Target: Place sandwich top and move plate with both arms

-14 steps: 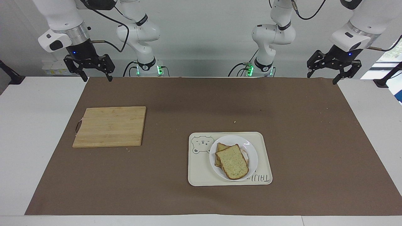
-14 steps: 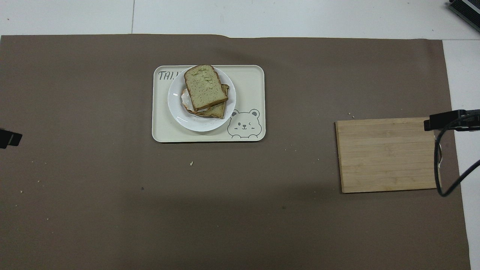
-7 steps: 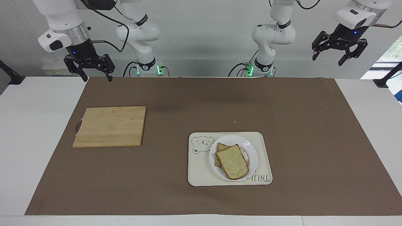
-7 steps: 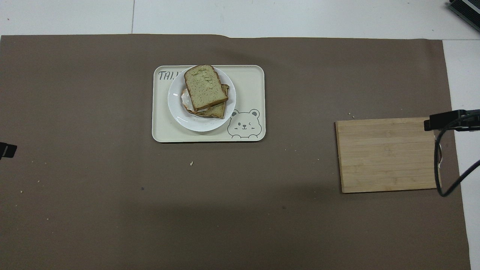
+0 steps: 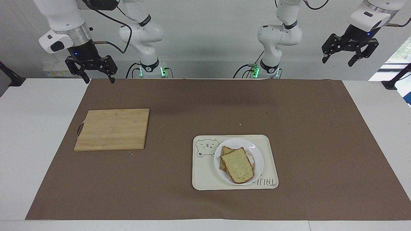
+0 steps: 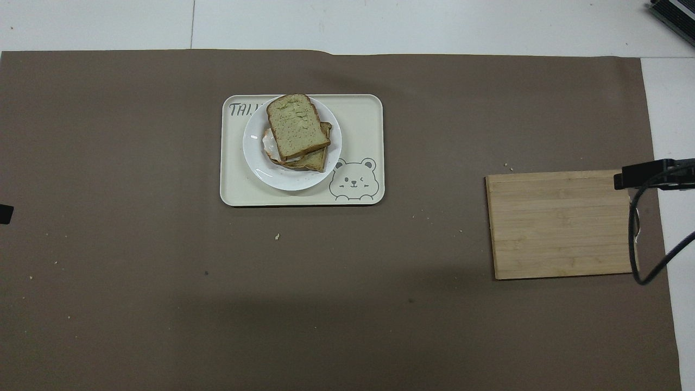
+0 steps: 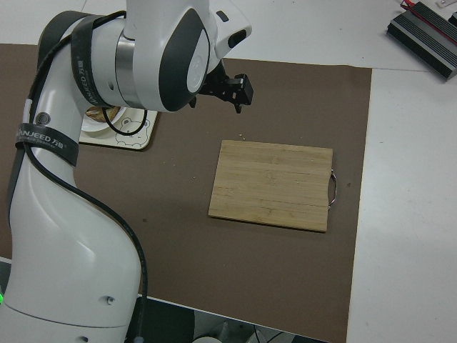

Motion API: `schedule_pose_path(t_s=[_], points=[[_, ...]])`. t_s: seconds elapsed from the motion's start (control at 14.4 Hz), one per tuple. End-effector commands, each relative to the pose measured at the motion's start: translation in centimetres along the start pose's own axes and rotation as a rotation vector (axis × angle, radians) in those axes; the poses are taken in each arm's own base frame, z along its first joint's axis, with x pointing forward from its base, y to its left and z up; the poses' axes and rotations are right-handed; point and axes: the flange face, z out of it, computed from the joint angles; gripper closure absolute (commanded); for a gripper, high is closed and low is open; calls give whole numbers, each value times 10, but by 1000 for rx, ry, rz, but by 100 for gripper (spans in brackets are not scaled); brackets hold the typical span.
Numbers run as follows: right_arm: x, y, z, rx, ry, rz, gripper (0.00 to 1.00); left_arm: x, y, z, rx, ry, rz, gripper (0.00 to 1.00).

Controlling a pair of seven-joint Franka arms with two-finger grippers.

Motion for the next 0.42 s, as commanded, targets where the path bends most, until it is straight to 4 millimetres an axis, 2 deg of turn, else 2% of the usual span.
schedule_pose_path(t_s=[0.0, 0.35], points=[[-1, 1, -2, 1, -7, 3, 0, -3, -3, 0, 25, 10, -17, 0], [-1, 1, -1, 1, -9, 3, 0, -5, -3, 0, 30, 3, -23, 0]])
